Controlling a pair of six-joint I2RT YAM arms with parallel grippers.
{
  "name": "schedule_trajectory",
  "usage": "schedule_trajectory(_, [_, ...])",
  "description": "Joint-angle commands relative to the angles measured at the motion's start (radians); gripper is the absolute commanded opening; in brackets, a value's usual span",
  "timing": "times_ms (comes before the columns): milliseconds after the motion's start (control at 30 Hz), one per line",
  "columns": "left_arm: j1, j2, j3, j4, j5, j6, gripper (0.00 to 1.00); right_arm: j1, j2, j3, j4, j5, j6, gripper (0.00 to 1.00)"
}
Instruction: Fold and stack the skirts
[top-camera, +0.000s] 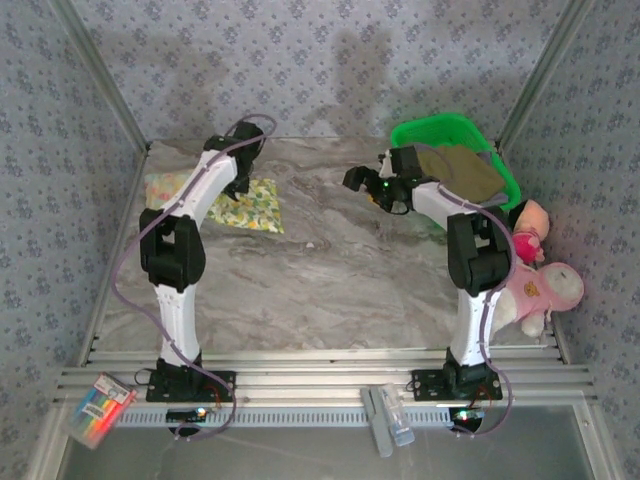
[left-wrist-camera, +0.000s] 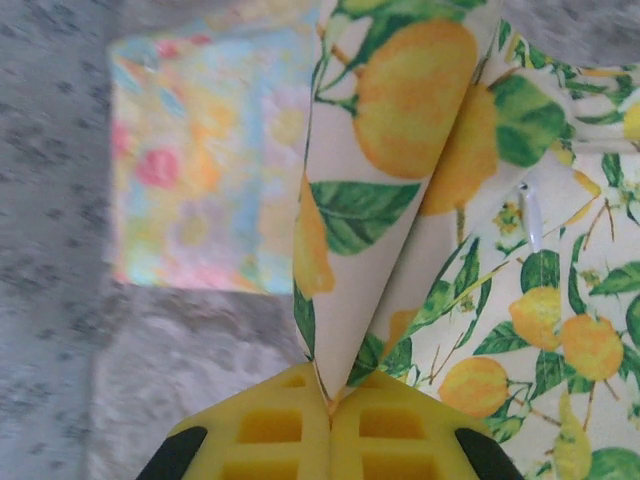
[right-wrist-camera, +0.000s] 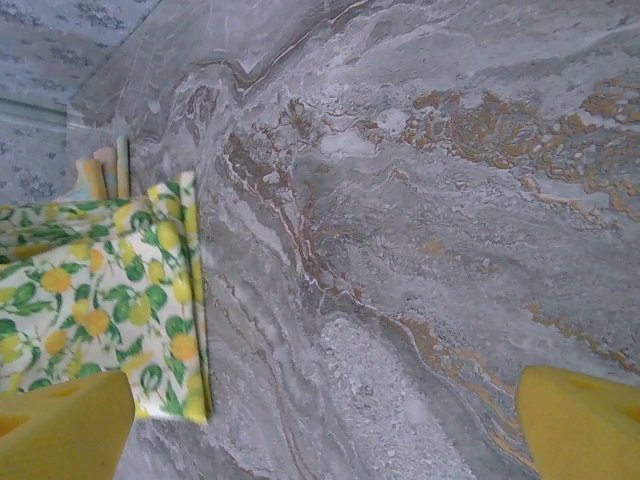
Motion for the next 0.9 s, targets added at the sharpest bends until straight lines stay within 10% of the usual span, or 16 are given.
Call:
schedule_trajectory(0, [0.051, 0.002, 0.104, -0.040, -0.101, 0.147, 0.00, 0.010, -0.045, -0.028, -0.008, 0.020, 0.016, 1.00])
schedule_trajectory(867, [0.475, -0.008, 0.093, 0.162, 0.593, 0.327, 0.00, -0.054, -0.199, -0.174, -0.033, 0.156, 0.091, 1.00])
